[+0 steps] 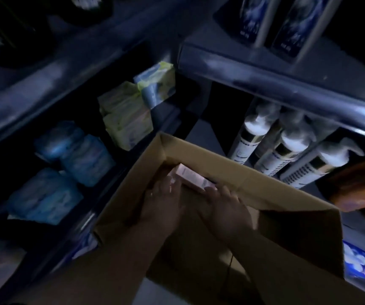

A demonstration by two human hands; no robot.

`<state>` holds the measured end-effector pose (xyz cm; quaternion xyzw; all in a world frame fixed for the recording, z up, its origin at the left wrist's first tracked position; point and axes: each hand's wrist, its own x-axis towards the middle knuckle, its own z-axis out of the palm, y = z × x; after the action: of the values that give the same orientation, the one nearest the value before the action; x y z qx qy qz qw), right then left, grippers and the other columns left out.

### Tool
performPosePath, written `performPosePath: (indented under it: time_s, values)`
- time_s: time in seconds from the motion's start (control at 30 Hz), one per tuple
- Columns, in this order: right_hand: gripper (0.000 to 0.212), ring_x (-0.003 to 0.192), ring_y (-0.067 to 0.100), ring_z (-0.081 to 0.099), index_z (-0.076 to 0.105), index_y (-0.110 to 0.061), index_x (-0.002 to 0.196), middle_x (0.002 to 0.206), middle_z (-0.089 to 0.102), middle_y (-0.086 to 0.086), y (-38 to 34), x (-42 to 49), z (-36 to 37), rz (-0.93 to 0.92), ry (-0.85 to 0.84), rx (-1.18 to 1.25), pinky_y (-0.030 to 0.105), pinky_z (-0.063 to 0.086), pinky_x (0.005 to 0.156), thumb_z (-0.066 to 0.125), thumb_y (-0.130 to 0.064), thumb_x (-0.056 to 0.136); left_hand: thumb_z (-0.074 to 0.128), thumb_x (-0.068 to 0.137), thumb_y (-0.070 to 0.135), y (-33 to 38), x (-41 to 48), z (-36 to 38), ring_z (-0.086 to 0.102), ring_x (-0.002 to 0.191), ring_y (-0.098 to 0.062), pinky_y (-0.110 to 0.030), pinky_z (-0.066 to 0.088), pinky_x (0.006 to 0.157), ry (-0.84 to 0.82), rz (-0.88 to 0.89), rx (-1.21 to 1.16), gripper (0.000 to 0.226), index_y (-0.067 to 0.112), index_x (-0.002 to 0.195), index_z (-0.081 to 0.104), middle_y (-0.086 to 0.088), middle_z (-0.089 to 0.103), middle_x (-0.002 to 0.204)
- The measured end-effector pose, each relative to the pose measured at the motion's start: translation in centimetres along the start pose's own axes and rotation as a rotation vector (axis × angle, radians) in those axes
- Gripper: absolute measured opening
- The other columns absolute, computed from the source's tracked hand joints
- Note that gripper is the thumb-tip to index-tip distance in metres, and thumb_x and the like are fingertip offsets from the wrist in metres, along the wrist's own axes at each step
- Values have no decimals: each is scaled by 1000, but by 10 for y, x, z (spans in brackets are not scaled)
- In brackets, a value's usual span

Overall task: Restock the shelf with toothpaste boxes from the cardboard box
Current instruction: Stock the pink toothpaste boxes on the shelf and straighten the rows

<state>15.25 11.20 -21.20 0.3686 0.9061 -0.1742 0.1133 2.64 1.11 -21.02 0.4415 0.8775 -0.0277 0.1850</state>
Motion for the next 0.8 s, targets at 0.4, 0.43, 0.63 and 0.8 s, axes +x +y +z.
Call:
performPosePath:
  time_s: [0.4, 0.43, 0.63, 0.8]
  values:
    - [64, 129, 25, 39, 20, -24, 149, 147, 31, 7, 15, 39, 48, -45, 35, 89, 37, 37, 105, 52, -37, 94, 40, 98, 35, -2, 39, 33, 33, 130, -33, -47, 35, 106, -233, -209, -13, 58, 30, 149, 13, -14, 15, 152]
    - [60, 126, 24, 42, 20, -23, 149, 143, 35, 7, 13, 39, 49, -41, 34, 96, 35, 37, 102, 48, -36, 97, 40, 99, 36, 0, 40, 33, 34, 130, -32, -46, 36, 106, -227, -205, -28, 56, 30, 149, 15, -14, 18, 151]
    - [42, 113, 22, 55, 32, -15, 142, 141, 39, 10, 11, 35, 47, 54, -46, 185, 30, 43, 85, 39, -29, 103, 42, 97, 40, 2, 41, 31, 35, 131, -35, -48, 38, 105, -277, -232, -117, 61, 38, 148, 9, -16, 23, 147]
    - [44, 113, 21, 54, 41, -17, 134, 132, 46, 8, 14, 13, 32, 118, -40, 308, 34, 48, 92, 49, -40, 98, 50, 93, 35, 4, 22, 13, 36, 127, -35, -47, 39, 102, -239, -257, -193, 72, 39, 148, 4, -18, 30, 141]
